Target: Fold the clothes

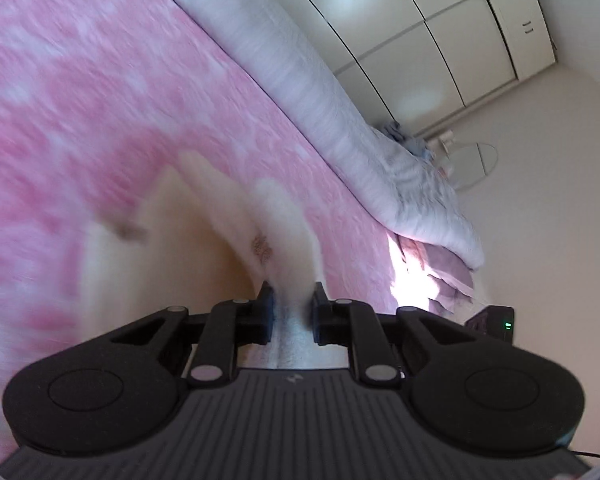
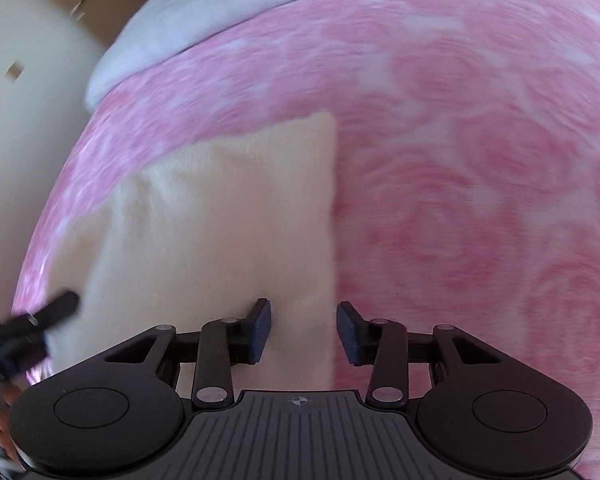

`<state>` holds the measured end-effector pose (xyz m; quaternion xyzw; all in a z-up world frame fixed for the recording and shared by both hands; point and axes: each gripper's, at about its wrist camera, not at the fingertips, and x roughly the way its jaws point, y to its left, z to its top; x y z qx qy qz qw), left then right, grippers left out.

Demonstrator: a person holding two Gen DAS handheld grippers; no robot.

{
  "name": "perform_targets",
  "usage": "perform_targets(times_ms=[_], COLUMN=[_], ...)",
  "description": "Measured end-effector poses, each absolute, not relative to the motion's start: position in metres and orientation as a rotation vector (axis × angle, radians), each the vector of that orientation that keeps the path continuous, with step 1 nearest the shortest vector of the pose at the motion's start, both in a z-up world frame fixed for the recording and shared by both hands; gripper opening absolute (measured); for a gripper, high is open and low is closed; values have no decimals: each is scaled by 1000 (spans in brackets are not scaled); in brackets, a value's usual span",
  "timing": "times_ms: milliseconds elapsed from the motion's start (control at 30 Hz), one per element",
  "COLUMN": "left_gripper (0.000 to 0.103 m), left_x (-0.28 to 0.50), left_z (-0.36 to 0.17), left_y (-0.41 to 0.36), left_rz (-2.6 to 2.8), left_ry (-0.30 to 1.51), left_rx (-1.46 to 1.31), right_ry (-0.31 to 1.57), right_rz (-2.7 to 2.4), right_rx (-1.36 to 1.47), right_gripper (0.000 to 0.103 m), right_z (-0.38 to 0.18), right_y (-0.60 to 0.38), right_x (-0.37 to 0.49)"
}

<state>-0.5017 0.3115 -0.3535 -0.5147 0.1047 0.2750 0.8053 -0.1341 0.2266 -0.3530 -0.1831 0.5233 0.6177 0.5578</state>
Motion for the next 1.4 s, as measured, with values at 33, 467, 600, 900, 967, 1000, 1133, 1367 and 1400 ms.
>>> perform_targets(times_ms=[33, 467, 600, 900, 967, 1000, 1133, 1367, 1400], left_gripper=[13, 17, 14, 14, 17, 22, 27, 37, 38], left_x=[-511, -547, -545, -547, -548, -548, -551, -590, -596], left_z=[-356, -408, -397, -397, -404, -408, -407, -369, -366], left_y=[313, 323, 323, 322, 322, 321, 317, 255, 242], left_rz=[612, 697, 696, 726, 736, 741, 773, 861, 856], left_ry=[229, 238, 236, 241, 243, 243, 257, 224, 213], left_rx=[-1111, -1244, -1197, -1137, -1153, -1162, -1175, -1210, -1222], right_ry=[1210, 962, 965, 936, 925, 919, 909, 878, 842], right_rz=[1480, 1522, 1513, 1527, 1528, 1532, 1572, 1667, 1666], right_rx=[-454, -647, -648, -661, -663, -661, -604, -292, -295], right_gripper=[42, 47, 48, 49, 50, 50, 53, 54, 54], right_z=[-350, -354, -352, -348, -350, -351, -354, -336, -334], right_y=[229, 230, 228, 226, 226, 226, 220, 133, 114], right_x=[-145, -217, -218, -224, -226, -226, -218, -172, -169])
